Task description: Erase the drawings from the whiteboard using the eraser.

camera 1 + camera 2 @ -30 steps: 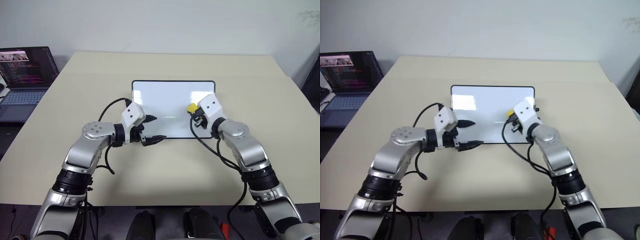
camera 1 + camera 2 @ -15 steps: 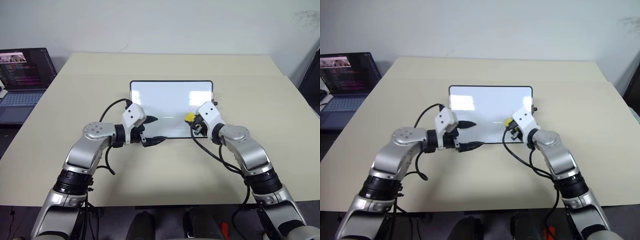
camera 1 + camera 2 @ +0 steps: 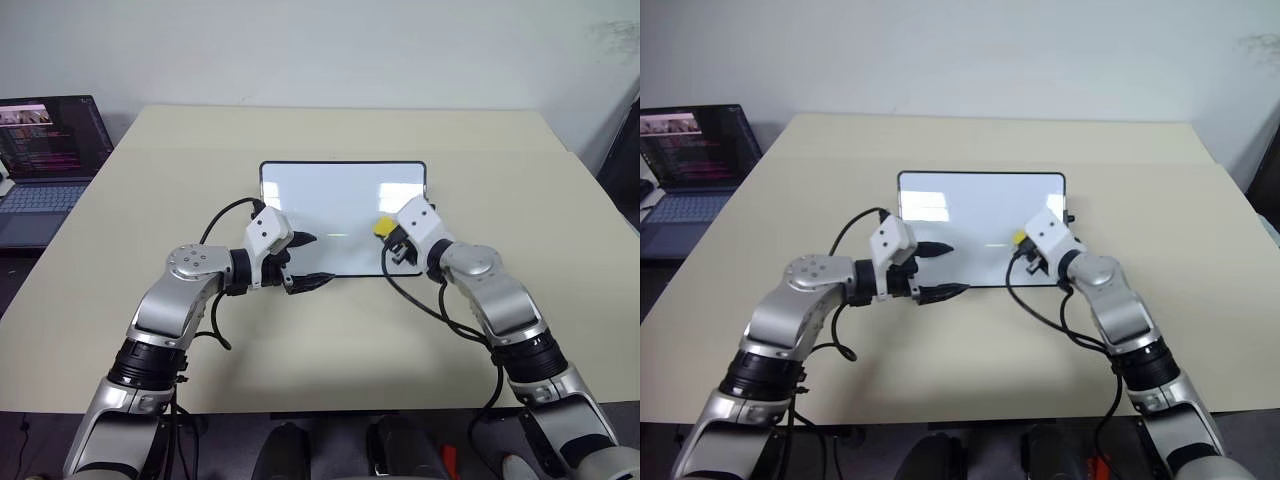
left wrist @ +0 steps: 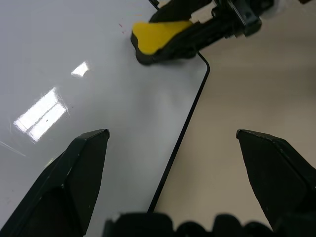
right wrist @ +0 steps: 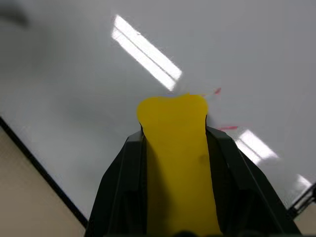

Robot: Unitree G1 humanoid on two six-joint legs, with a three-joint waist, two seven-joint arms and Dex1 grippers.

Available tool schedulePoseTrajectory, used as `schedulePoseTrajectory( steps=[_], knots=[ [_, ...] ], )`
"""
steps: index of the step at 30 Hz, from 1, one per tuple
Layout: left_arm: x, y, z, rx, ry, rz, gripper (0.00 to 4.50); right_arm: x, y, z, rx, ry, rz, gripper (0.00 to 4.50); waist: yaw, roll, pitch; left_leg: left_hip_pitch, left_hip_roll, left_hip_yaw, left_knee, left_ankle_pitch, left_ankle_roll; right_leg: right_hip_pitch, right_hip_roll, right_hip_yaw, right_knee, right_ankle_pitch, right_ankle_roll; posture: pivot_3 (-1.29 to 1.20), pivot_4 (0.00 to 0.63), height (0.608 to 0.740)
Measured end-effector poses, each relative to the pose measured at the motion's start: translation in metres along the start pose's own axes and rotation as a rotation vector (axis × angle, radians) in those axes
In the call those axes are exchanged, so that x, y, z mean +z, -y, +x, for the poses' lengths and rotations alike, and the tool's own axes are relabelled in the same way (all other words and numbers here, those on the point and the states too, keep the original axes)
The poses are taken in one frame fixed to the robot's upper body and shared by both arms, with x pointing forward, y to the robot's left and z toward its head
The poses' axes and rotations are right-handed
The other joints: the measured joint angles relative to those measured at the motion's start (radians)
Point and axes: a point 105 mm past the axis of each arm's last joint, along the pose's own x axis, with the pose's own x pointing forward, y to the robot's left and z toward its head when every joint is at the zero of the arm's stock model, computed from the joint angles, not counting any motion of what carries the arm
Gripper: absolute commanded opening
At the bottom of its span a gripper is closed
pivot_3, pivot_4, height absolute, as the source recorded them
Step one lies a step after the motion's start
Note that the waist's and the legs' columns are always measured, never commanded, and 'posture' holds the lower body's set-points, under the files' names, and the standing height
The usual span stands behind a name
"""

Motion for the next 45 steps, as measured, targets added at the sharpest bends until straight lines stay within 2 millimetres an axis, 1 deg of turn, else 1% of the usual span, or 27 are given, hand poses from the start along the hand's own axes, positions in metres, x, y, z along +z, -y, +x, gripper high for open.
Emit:
schedulePoseTrajectory(
  steps=[2, 5, 7, 9, 11, 15, 16, 18, 19, 23, 25, 26, 28, 31, 32, 33, 35, 37, 40, 42, 45],
  knots=[
    [0.000, 0.000, 0.000, 0.000, 0.000, 0.000, 4.50, 0.004, 0.009, 0.003, -0.064, 0.021, -0.016, 1.27, 0.000, 0.000, 0.000, 0.000, 0.000, 0.000, 0.001, 0.000, 0.000, 0.000, 0.000, 0.000, 0.000, 0.000, 0.000, 0.00, 0.150, 0.740],
    [0.000, 0.000, 0.000, -0.001, 0.001, 0.000, 4.50, 0.011, 0.030, 0.003, -0.172, 0.047, -0.022, 1.27, 0.002, 0.000, 0.000, 0.000, 0.000, 0.000, 0.001, 0.000, 0.000, 0.000, 0.000, 0.000, 0.000, 0.001, 0.000, 0.00, 0.150, 0.740],
    [0.000, 0.000, 0.000, -0.001, 0.000, -0.001, 4.50, 0.012, 0.035, 0.002, -0.196, 0.056, -0.020, 1.27, 0.002, 0.000, 0.000, -0.001, 0.000, 0.000, 0.001, 0.000, 0.000, 0.000, 0.000, 0.000, 0.000, 0.001, 0.000, 0.00, 0.150, 0.740],
    [0.000, 0.000, 0.000, -0.001, 0.000, -0.001, 4.50, 0.012, 0.034, 0.002, -0.183, 0.056, -0.022, 1.27, 0.002, 0.000, 0.000, -0.001, 0.000, 0.000, 0.001, 0.000, 0.000, 0.000, 0.000, 0.000, -0.001, 0.001, 0.000, 0.00, 0.150, 0.740],
    [0.000, 0.000, 0.000, -0.001, 0.001, -0.001, 4.50, 0.010, 0.028, 0.002, -0.139, 0.043, -0.024, 1.27, 0.001, 0.000, 0.000, -0.001, 0.000, 0.000, 0.001, 0.000, 0.000, 0.000, 0.000, 0.000, -0.001, 0.001, 0.000, 0.00, 0.150, 0.740],
    [-0.001, 0.001, 0.000, -0.001, 0.001, -0.002, 4.50, 0.000, 0.001, 0.000, -0.005, 0.006, -0.038, 1.27, 0.001, 0.000, 0.000, -0.001, 0.000, 0.000, 0.001, 0.000, 0.000, 0.000, 0.000, 0.000, -0.001, 0.001, 0.000, 0.00, 0.150, 0.740],
    [-0.001, 0.001, 0.000, -0.002, 0.001, -0.002, 4.50, -0.001, -0.002, 0.000, 0.002, 0.004, -0.035, 1.27, 0.001, 0.000, 0.000, -0.001, 0.000, 0.000, 0.001, 0.000, 0.000, 0.000, 0.000, 0.000, 0.000, 0.001, 0.000, 0.00, 0.150, 0.740],
    [-0.001, 0.001, 0.000, -0.002, 0.001, -0.002, 4.50, -0.002, -0.001, 0.001, -0.013, 0.002, -0.034, 1.27, 0.001, 0.000, 0.000, 0.000, 0.000, 0.000, 0.001, 0.000, 0.000, 0.000, 0.000, 0.000, 0.000, 0.001, 0.000, 0.00, 0.150, 0.740],
    [-0.001, 0.001, 0.000, -0.002, 0.001, -0.003, 4.50, -0.002, 0.003, 0.001, -0.037, 0.004, -0.030, 1.27, 0.002, 0.000, 0.000, 0.000, 0.000, 0.000, 0.001, 0.000, 0.000, 0.000, 0.000, 0.000, 0.000, 0.001, 0.000, 0.00, 0.150, 0.740],
    [-0.001, 0.001, 0.000, -0.002, 0.000, -0.003, 4.50, -0.006, 0.032, -0.008, -0.145, -0.006, -0.034, 1.27, 0.004, 0.000, 0.000, -0.001, 0.000, 0.000, 0.002, 0.000, 0.000, 0.001, 0.000, 0.000, 0.000, 0.001, 0.001, 0.00, 0.150, 0.740],
    [-0.002, 0.001, 0.000, -0.003, -0.001, -0.006, 4.50, -0.008, 0.038, -0.012, -0.158, -0.017, -0.040, 1.27, 0.005, 0.000, 0.000, -0.001, 0.000, 0.000, 0.002, 0.000, 0.000, 0.001, 0.000, 0.000, 0.000, 0.001, 0.001, 0.00, 0.150, 0.740],
    [-0.002, 0.001, 0.000, -0.003, -0.001, -0.006, 4.50, -0.008, 0.037, -0.012, -0.151, -0.020, -0.037, 1.27, 0.004, 0.000, 0.000, -0.001, 0.000, 0.000, 0.002, 0.000, 0.000, 0.001, 0.000, 0.000, 0.000, 0.001, 0.001, 0.00, 0.150, 0.740],
    [-0.002, 0.001, 0.000, -0.004, 0.000, -0.006, 4.50, -0.012, 0.027, -0.013, -0.093, -0.036, -0.019, 1.27, 0.004, 0.000, 0.000, -0.001, 0.000, 0.000, 0.002, 0.000, 0.000, 0.001, 0.000, 0.000, 0.000, 0.001, 0.001, 0.00, 0.150, 0.740],
    [-0.002, 0.001, 0.000, -0.005, 0.000, -0.006, 4.50, -0.019, -0.005, -0.013, 0.042, -0.056, 0.013, 1.27, -0.002, 0.000, 0.000, 0.000, 0.000, 0.000, 0.002, 0.000, 0.000, 0.001, 0.001, 0.001, 0.000, 0.001, 0.001, 0.00, 0.150, 0.740],
    [-0.002, 0.002, 0.001, -0.005, 0.001, -0.006, 4.50, -0.020, -0.012, -0.012, 0.068, -0.057, 0.023, 1.27, -0.004, 0.000, 0.000, 0.000, 0.000, 0.000, 0.002, 0.000, 0.000, 0.001, 0.001, 0.001, 0.000, 0.001, 0.001, 0.00, 0.150, 0.740],
    [-0.002, 0.002, 0.001, -0.006, 0.001, -0.006, 4.50, -0.019, -0.015, -0.010, 0.073, -0.053, 0.030, 1.27, -0.004, 0.000, 0.000, 0.000, 0.000, 0.000, 0.002, 0.000, 0.000, 0.001, 0.001, 0.001, 0.000, 0.001, 0.001, 0.00, 0.150, 0.740],
    [-0.002, 0.002, 0.000, -0.006, 0.000, -0.006, 4.50, -0.016, -0.011, -0.008, 0.042, -0.041, 0.033, 1.27, -0.003, 0.000, 0.000, 0.000, 0.000, 0.000, 0.002, 0.000, 0.000, 0.001, 0.001, 0.000, 0.000, 0.001, 0.001, 0.00, 0.150, 0.740],
    [-0.002, 0.002, 0.000, -0.006, 0.001, -0.006, 4.50, -0.008, 0.001, -0.003, -0.037, -0.010, 0.026, 1.27, -0.003, 0.000, 0.000, 0.000, 0.000, 0.000, 0.003, 0.000, 0.000, 0.001, 0.001, 0.001, 0.000, 0.001, 0.001, 0.00, 0.150, 0.740],
    [-0.002, 0.002, 0.000, -0.005, 0.000, -0.006, 4.50, -0.001, 0.026, -0.004, -0.154, 0.015, 0.019, 1.27, 0.002, 0.000, 0.000, -0.001, 0.000, 0.000, 0.004, 0.000, 0.000, 0.001, 0.001, 0.000, 0.000, 0.001, 0.001, 0.00, 0.150, 0.740],
    [-0.003, 0.002, 0.000, -0.005, 0.000, -0.006, 4.50, 0.000, 0.029, -0.004, -0.170, 0.020, 0.017, 1.27, 0.002, 0.000, 0.000, -0.001, 0.000, 0.000, 0.004, 0.000, 0.000, 0.001, 0.001, 0.000, -0.001, 0.001, 0.000, 0.00, 0.150, 0.740],
    [-0.002, 0.002, 0.000, -0.005, 0.000, -0.006, 4.50, -0.001, 0.027, -0.004, -0.162, 0.018, 0.019, 1.27, 0.003, 0.000, 0.000, -0.002, 0.000, 0.000, 0.004, 0.000, 0.000, 0.001, 0.001, 0.001, -0.001, 0.001, 0.000, 0.00, 0.150, 0.740]
  ],
)
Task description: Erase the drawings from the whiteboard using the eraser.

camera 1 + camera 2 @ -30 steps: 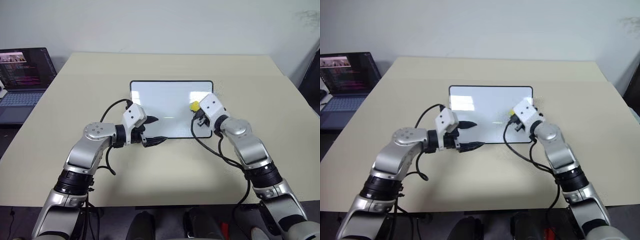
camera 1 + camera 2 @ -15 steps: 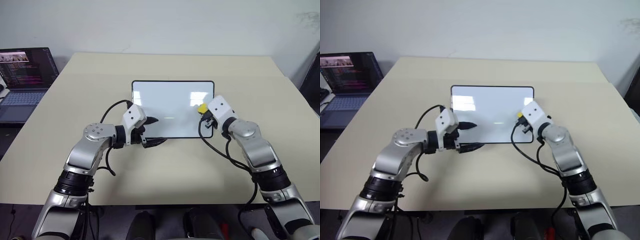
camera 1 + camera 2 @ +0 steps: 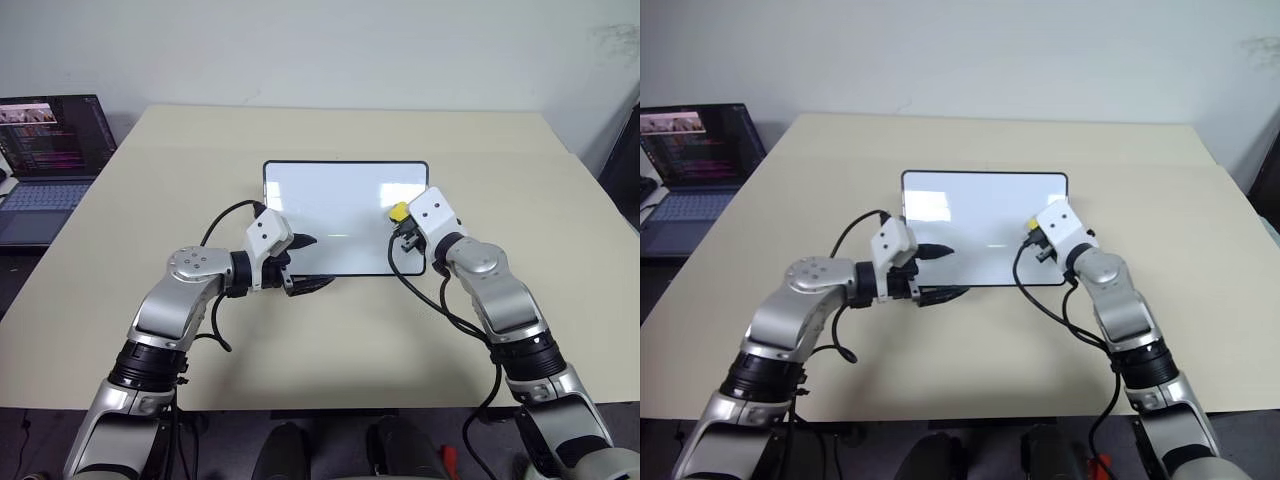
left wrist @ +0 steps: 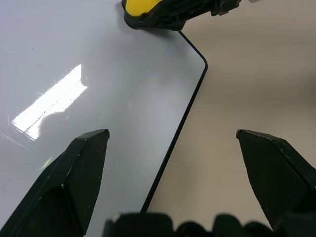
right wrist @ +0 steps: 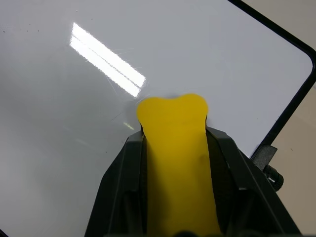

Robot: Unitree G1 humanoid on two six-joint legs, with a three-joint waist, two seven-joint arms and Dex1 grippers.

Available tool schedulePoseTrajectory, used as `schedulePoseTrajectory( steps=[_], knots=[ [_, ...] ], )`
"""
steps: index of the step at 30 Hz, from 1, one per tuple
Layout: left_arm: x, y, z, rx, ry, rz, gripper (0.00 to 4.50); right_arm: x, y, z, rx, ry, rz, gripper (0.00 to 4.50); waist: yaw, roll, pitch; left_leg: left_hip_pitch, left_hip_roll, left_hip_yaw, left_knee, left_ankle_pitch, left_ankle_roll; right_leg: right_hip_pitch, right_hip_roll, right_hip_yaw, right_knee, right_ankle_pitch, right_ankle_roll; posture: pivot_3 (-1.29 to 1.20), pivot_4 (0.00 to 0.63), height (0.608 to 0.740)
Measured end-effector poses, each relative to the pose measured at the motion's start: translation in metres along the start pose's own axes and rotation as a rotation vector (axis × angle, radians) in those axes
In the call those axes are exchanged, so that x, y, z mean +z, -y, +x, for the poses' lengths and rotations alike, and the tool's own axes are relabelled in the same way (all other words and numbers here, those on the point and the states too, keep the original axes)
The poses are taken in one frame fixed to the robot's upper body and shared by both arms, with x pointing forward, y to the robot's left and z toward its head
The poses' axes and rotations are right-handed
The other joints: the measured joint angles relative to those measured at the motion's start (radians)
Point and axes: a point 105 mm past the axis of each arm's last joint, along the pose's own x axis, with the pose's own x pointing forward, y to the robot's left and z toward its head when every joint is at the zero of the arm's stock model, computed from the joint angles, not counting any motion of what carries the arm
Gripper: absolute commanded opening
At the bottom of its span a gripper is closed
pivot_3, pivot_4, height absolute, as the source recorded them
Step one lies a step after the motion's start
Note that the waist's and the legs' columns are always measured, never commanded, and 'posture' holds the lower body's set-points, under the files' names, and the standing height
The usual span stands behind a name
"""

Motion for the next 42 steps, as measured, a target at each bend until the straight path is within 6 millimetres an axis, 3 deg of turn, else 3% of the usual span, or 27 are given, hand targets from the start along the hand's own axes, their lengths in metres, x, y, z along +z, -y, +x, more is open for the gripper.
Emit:
schedulePoseTrajectory(
  steps=[3, 6, 9, 13, 19, 24, 28, 31, 35, 42],
  knots=[
    [0.000, 0.000, 0.000, 0.000, 0.000, 0.000, 4.50, -0.006, -0.011, -0.004, 0.084, -0.033, -0.021, 1.27, 0.000, 0.000, 0.000, 0.000, 0.000, 0.000, 0.000, 0.000, 0.000, 0.000, 0.000, 0.000, 0.000, 0.000, 0.000, 0.00, 0.150, 0.740],
    [0.000, 0.000, 0.000, 0.000, 0.000, 0.000, 4.50, -0.015, -0.036, -0.010, 0.206, -0.071, -0.024, 1.27, -0.002, 0.000, 0.000, 0.001, 0.000, 0.000, 0.000, 0.000, 0.000, 0.000, 0.001, 0.000, 0.001, 0.000, 0.000, 0.00, 0.150, 0.740],
    [0.000, 0.000, 0.000, 0.000, -0.001, 0.000, 4.50, -0.016, -0.041, -0.010, 0.209, -0.068, -0.018, 1.27, -0.003, 0.000, 0.000, 0.001, 0.000, 0.000, 0.001, 0.000, 0.000, 0.000, 0.001, 0.000, 0.001, 0.000, 0.000, 0.00, 0.150, 0.740],
    [0.000, 0.000, 0.000, -0.003, 0.000, 0.000, 4.50, -0.011, -0.023, -0.011, 0.115, -0.041, 0.041, 1.27, 0.000, 0.000, 0.000, 0.000, 0.000, -0.001, 0.002, 0.000, 0.000, 0.000, 0.001, -0.001, 0.001, 0.000, 0.000, 0.00, 0.150, 0.740],
    [0.014, 0.004, 0.001, -0.051, 0.029, 0.030, 4.50, 0.007, 0.010, -0.050, -0.034, 0.073, 0.141, 1.27, 0.009, 0.000, 0.000, -0.004, 0.000, -0.002, 0.001, -0.001, -0.001, -0.001, 0.000, -0.002, -0.002, -0.001, 0.002, 0.00, 0.150, 0.740],
    [0.035, 0.016, 0.008, -0.125, 0.072, 0.092, 4.50, -0.026, 0.022, -0.087, -0.152, -0.015, 0.233, 1.27, 0.013, 0.000, 0.000, -0.003, -0.001, 0.000, 0.001, -0.003, 0.000, -0.001, -0.002, 0.000, -0.002, -0.002, 0.002, 0.00, 0.150, 0.740],
    [0.037, 0.030, 0.025, -0.215, 0.080, 0.103, 4.50, -0.051, 0.012, -0.105, -0.218, -0.084, 0.357, 1.27, 0.008, 0.000, 0.000, -0.002, -0.001, -0.001, 0.001, -0.003, 0.000, -0.001, 0.000, -0.001, 0.000, -0.002, 0.002, 0.00, 0.150, 0.740],
    [0.038, 0.034, 0.035, -0.260, 0.084, 0.117, 4.50, -0.066, 0.000, -0.109, -0.230, -0.134, 0.412, 1.27, 0.000, 0.001, 0.001, -0.001, -0.001, 0.000, 0.001, -0.003, 0.000, -0.001, 0.001, 0.000, 0.000, -0.002, 0.002, 0.00, 0.150, 0.740],
    [0.041, 0.040, 0.048, -0.325, 0.082, 0.164, 4.50, -0.069, -0.010, -0.104, -0.231, -0.144, 0.473, 1.27, -0.001, 0.001, 0.001, -0.001, -0.002, 0.000, 0.002, -0.003, 0.000, -0.001, 0.004, 0.000, 0.000, -0.002, 0.002, 0.00, 0.150, 0.740],
    [0.033, 0.042, 0.061, -0.351, 0.064, 0.239, 4.50, -0.078, -0.010, -0.093, -0.271, -0.152, 0.566, 1.27, 0.001, 0.001, 0.001, -0.002, -0.002, 0.000, 0.002, -0.003, 0.000, -0.001, 0.004, 0.001, -0.001, -0.002, 0.002, 0.00, 0.150, 0.740]
  ],
)
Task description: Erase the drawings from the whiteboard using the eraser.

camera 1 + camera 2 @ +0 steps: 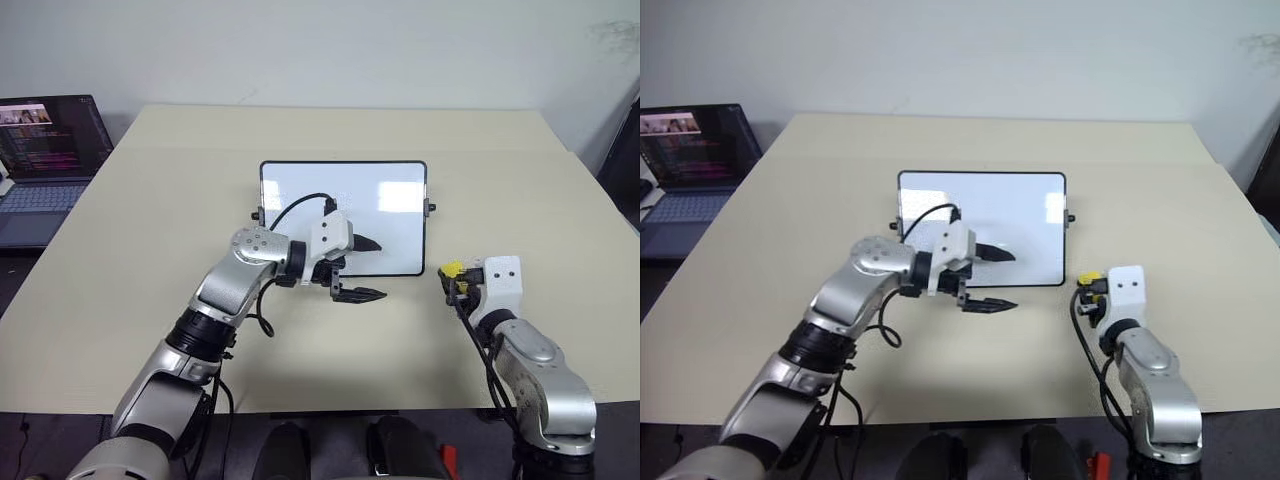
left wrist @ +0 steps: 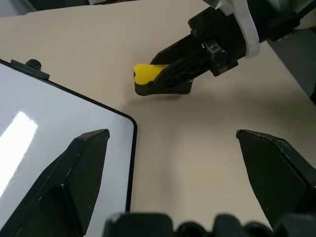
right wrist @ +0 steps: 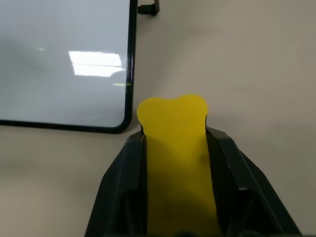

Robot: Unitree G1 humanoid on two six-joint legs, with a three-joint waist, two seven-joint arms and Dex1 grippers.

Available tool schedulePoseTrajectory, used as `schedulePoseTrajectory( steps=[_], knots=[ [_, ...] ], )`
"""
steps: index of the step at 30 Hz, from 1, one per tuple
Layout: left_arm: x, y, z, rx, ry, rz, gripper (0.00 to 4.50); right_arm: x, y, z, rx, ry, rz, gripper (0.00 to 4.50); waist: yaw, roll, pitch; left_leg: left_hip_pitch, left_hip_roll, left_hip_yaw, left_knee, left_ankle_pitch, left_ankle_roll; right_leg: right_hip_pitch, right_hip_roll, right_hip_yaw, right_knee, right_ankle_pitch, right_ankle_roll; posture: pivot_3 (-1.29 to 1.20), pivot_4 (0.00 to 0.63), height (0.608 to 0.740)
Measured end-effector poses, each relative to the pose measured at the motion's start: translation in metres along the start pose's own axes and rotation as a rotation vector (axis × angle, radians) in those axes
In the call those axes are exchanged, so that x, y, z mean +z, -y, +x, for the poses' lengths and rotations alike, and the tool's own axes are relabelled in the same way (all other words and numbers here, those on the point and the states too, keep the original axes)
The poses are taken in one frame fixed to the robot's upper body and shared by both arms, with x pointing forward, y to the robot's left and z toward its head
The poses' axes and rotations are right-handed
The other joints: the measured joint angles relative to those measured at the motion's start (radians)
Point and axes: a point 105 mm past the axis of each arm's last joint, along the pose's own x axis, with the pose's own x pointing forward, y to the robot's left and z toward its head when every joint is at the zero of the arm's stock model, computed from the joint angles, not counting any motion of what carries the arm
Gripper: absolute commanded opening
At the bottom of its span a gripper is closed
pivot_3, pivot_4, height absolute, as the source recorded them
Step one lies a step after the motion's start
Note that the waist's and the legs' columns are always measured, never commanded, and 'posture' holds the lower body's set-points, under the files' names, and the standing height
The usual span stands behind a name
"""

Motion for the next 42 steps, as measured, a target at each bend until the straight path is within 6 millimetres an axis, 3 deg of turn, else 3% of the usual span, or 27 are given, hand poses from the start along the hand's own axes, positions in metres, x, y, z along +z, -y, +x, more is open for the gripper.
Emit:
schedulePoseTrajectory(
  steps=[4, 13, 21, 25, 28, 31, 35, 39, 42],
  knots=[
    [0.000, 0.000, 0.002, -0.002, 0.001, 0.015, 4.50, -0.005, 0.012, 0.002, -0.051, -0.018, 0.019, 1.27, 0.001, 0.000, 0.000, 0.000, 0.000, 0.000, 0.000, 0.000, 0.000, 0.000, 0.000, 0.000, 0.000, 0.000, 0.000, 0.00, 0.150, 0.740],
    [0.004, 0.003, 0.010, -0.016, 0.032, 0.014, 4.50, -0.006, 0.016, 0.004, -0.064, -0.027, 0.011, 4.37, 0.000, 0.000, 0.000, 0.000, 0.000, 0.000, 0.000, 0.000, 0.000, 0.000, 0.000, 0.000, 0.000, 0.000, 0.000, 0.00, 0.150, 0.740],
    [0.002, 0.010, 0.006, -0.022, 0.060, -0.051, 4.50, 0.009, 0.010, 0.003, -0.017, 0.035, 0.008, 4.44, -0.003, 0.001, 0.000, 0.000, 0.001, 0.000, 0.000, 0.000, 0.000, 0.000, 0.000, 0.000, 0.000, 0.000, 0.000, 0.00, 0.150, 0.740],
    [-0.003, 0.018, -0.019, -0.001, 0.069, -0.136, 4.50, 0.038, -0.010, -0.012, 0.089, 0.160, -0.016, 4.44, -0.005, 0.001, 0.001, 0.000, 0.002, -0.001, -0.001, 0.000, 0.000, 0.000, 0.001, 0.000, 0.000, 0.000, 0.000, 0.00, 0.150, 0.740],
    [-0.016, 0.022, -0.053, 0.115, 0.061, -0.259, 4.50, 0.036, -0.025, -0.029, 0.180, 0.176, -0.055, 4.44, -0.003, 0.001, 0.001, 0.000, 0.006, -0.002, -0.001, 0.000, 0.000, 0.000, 0.001, -0.001, 0.000, -0.001, -0.001, 0.00, 0.150, 0.740],
    [-0.019, 0.018, -0.075, 0.341, 0.128, -0.355, 4.50, 0.035, -0.033, -0.038, 0.213, 0.220, -0.089, 4.44, -0.001, 0.001, 0.001, 0.000, 0.004, -0.001, -0.001, 0.000, 0.000, 0.000, -0.002, -0.001, 0.000, -0.002, 0.001, 0.00, 0.150, 0.740],
    [-0.025, 0.012, -0.099, 0.690, 0.218, -0.434, 4.50, 0.047, -0.011, -0.037, 0.086, 0.342, -0.079, 4.44, 0.004, -0.001, -0.001, 0.001, 0.002, -0.001, 0.001, 0.000, 0.000, 0.002, -0.010, -0.001, 0.000, -0.002, 0.005, 0.00, 0.150, 0.740],
    [-0.051, 0.017, -0.135, 1.051, 0.198, -0.486, 4.50, 0.037, 0.035, -0.032, -0.100, 0.365, -0.040, 4.44, 0.004, -0.001, -0.001, 0.001, 0.001, -0.001, 0.001, 0.000, 0.000, 0.002, -0.010, -0.001, 0.001, 0.000, 0.001, 0.00, 0.150, 0.740],
    [-0.064, 0.019, -0.170, 1.306, 0.141, -0.430, 4.50, 0.029, 0.058, -0.030, -0.151, 0.356, -0.075, 4.44, 0.004, -0.001, -0.001, 0.002, 0.001, -0.001, 0.001, 0.000, 0.000, 0.002, -0.010, -0.001, 0.001, 0.000, 0.001, 0.00, 0.150, 0.740]
  ],
)
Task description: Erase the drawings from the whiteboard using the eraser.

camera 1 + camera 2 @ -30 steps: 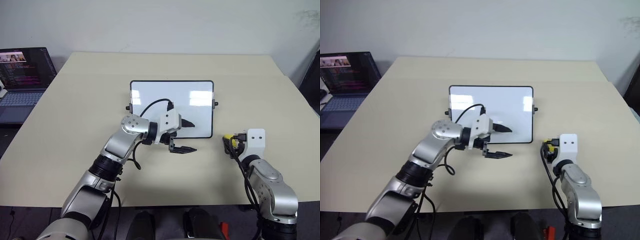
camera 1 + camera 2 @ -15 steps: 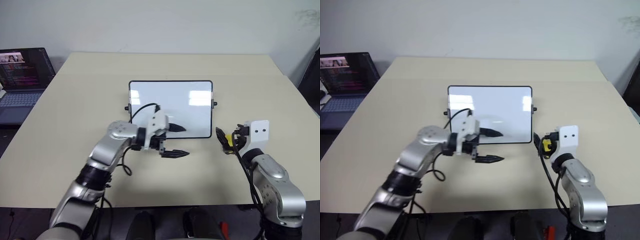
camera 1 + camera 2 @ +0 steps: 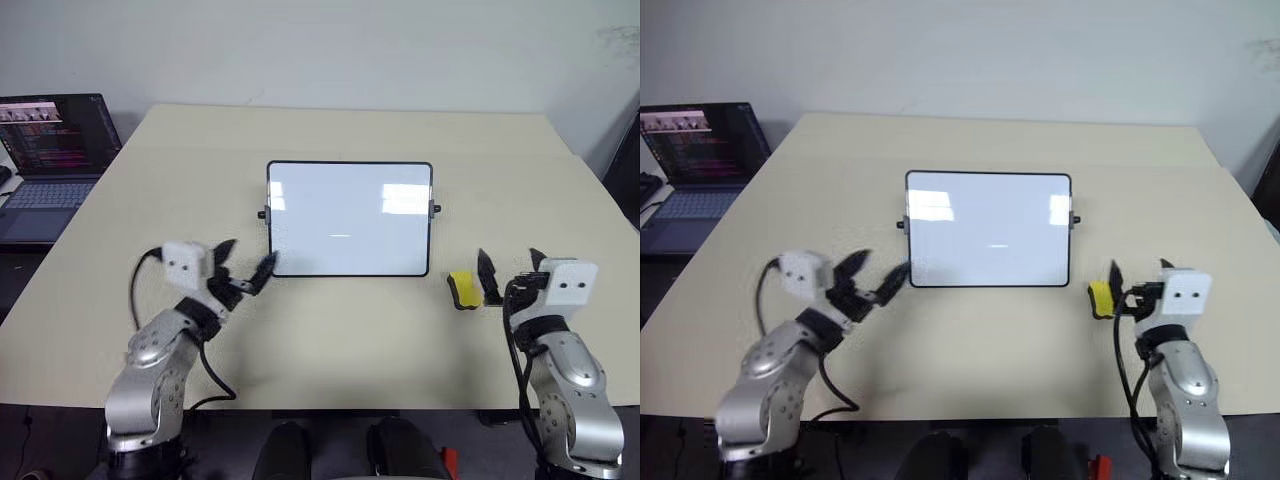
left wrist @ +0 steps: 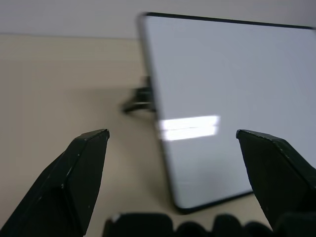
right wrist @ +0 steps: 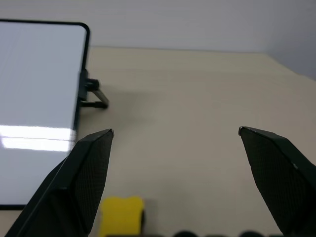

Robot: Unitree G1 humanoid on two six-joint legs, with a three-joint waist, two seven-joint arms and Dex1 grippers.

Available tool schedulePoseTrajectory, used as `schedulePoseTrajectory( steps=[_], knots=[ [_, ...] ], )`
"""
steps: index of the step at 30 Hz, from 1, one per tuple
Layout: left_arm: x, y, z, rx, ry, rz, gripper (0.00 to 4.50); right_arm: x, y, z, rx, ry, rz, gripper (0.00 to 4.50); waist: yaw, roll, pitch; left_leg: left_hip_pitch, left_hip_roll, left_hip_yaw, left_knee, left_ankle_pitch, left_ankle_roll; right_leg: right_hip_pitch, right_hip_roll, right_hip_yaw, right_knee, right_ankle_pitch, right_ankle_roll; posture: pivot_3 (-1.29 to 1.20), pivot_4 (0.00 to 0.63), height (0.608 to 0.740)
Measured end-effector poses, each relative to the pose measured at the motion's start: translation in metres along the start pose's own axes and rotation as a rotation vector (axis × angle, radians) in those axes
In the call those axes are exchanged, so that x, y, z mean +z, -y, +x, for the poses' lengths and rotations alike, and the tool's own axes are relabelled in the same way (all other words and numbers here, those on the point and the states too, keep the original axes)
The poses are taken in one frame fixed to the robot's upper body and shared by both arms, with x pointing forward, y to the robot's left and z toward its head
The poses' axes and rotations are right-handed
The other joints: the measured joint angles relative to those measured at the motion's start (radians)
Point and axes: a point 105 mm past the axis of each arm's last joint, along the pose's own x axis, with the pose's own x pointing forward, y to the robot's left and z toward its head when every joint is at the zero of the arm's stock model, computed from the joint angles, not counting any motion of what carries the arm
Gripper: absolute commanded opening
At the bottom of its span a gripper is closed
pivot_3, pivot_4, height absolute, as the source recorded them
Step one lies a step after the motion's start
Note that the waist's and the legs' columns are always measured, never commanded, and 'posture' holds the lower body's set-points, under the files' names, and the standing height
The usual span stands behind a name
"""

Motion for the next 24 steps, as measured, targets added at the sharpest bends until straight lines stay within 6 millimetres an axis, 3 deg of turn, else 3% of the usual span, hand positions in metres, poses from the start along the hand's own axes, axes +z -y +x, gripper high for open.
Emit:
schedulePoseTrajectory(
  steps=[3, 7, 12, 15, 21, 24],
  knots=[
    [-0.003, -0.036, -0.007, 0.199, 0.005, 0.063, 4.50, -0.008, 0.019, 0.001, -0.038, -0.002, -0.027, 4.44, 0.000, 0.000, 0.000, 0.001, 0.000, 0.001, 0.000, 0.000, 0.000, 0.001, 0.000, 0.000, 0.000, 0.000, 0.000, 0.00, 0.150, 0.740],
    [-0.015, -0.064, -0.008, 0.328, -0.031, 0.078, 4.50, -0.024, 0.031, 0.001, -0.051, -0.024, -0.033, 4.44, 0.000, 0.000, 0.000, 0.000, -0.001, 0.001, 0.000, 0.000, 0.000, 0.001, 0.002, 0.000, 0.000, 0.000, 0.000, 0.00, 0.150, 0.740],
    [-0.005, -0.069, 0.003, 0.387, 0.025, 0.112, 4.50, -0.038, 0.037, -0.001, -0.015, -0.030, -0.027, 4.44, 0.000, 0.000, 0.000, 0.000, -0.001, 0.002, 0.000, 0.000, 0.000, 0.001, 0.001, 0.001, -0.001, 0.000, 0.000, 0.00, 0.150, 0.740],
    [-0.013, -0.062, 0.003, 0.392, 0.007, 0.111, 4.50, -0.041, 0.047, -0.008, -0.014, -0.034, -0.049, 4.44, 0.000, 0.000, -0.001, 0.000, -0.001, 0.002, -0.001, 0.000, 0.000, 0.001, 0.000, 0.001, -0.001, 0.000, 0.000, 0.00, 0.150, 0.740],
    [-0.039, -0.066, -0.029, 0.476, -0.096, 0.120, 4.50, -0.053, 0.061, -0.046, -0.078, -0.082, -0.037, 4.44, -0.001, 0.000, -0.001, 0.002, 0.000, 0.003, -0.006, 0.000, 0.000, 0.000, -0.001, 0.002, -0.001, -0.001, -0.001, 0.00, 0.150, 0.740],
    [-0.043, -0.071, -0.036, 0.518, -0.114, 0.120, 4.50, -0.052, 0.062, -0.049, -0.095, -0.084, -0.034, 4.44, -0.002, 0.000, -0.001, 0.003, 0.000, 0.003, -0.006, 0.001, 0.000, 0.000, -0.001, 0.002, -0.001, -0.001, 0.000, 0.00, 0.150, 0.740]
  ],
)
